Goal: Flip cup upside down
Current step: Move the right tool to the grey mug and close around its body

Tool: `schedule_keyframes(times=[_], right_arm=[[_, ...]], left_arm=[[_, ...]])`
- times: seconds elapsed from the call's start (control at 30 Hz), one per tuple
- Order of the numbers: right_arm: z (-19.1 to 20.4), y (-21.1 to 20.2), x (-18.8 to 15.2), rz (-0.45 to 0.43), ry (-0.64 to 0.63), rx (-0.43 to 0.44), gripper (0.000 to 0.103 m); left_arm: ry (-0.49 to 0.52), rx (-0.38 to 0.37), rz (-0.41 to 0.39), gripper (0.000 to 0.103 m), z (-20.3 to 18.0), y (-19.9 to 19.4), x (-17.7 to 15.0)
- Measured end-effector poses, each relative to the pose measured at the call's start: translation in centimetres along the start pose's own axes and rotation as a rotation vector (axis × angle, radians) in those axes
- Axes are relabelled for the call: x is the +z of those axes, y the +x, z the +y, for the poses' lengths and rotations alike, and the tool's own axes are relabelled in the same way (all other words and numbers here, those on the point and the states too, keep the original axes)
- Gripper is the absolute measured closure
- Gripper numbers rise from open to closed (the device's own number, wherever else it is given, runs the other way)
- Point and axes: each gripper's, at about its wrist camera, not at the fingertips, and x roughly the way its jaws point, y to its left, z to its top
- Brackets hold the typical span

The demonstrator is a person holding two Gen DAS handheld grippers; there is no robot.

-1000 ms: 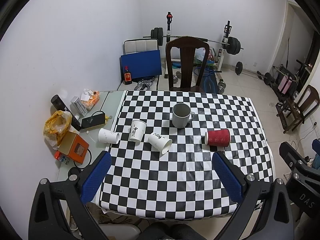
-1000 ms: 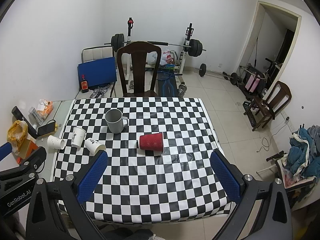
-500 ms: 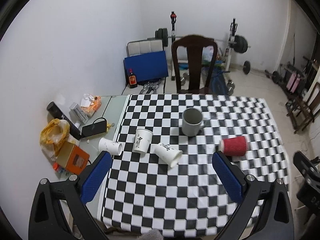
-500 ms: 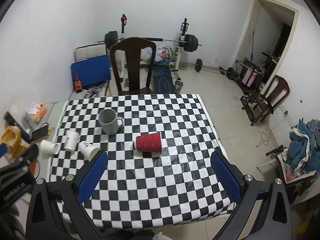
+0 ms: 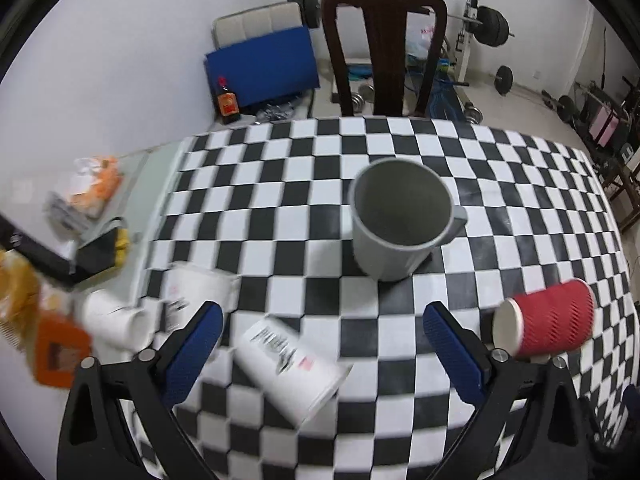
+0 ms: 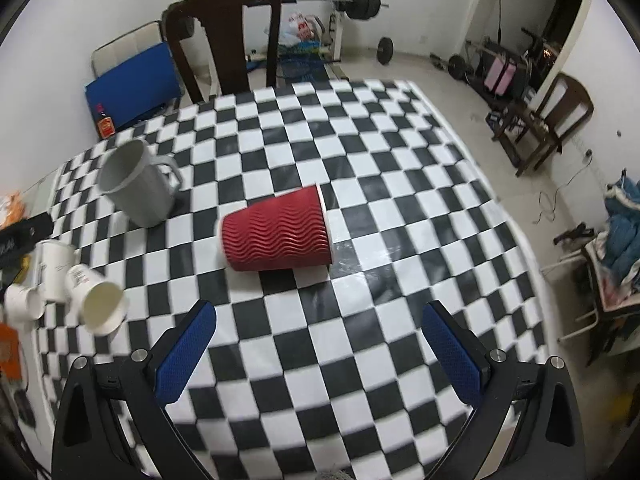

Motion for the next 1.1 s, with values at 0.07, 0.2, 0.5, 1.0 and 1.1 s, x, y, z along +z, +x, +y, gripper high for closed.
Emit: schedule_keyframes(times=[0.07,0.2,0.5,1.0,1.1], right_arm=[[0.1,2.5,0.2,0.013,0.011,-0.002,0.000],[0.4,5.7,0.4,0.034,0.025,-0.004,0.000],[0.4,9.7,0.6,0.048,0.041,-0.003,0.000],[-0.4,11.2,1.1,0.028,0.043,-0.012,0.000],[-0.6,10.9,1.1,0.022,0.032,-0.017,0.000]], left_arm=[[0.012,-0.008,0.002,0.004,-0.9,1.8,0.3],[0.018,-0.013,0.013,0.004,-2.6,4.6,0.5],[-0.027,-0.036,-0.018,0.005,-3.9,7.3,2.0],[-0.011,-0.017,-0.168,0.025,-4.1,7.3,4.0],[0.014,-0.017,-0.192,0.026,-4.2,6.4,4.2]])
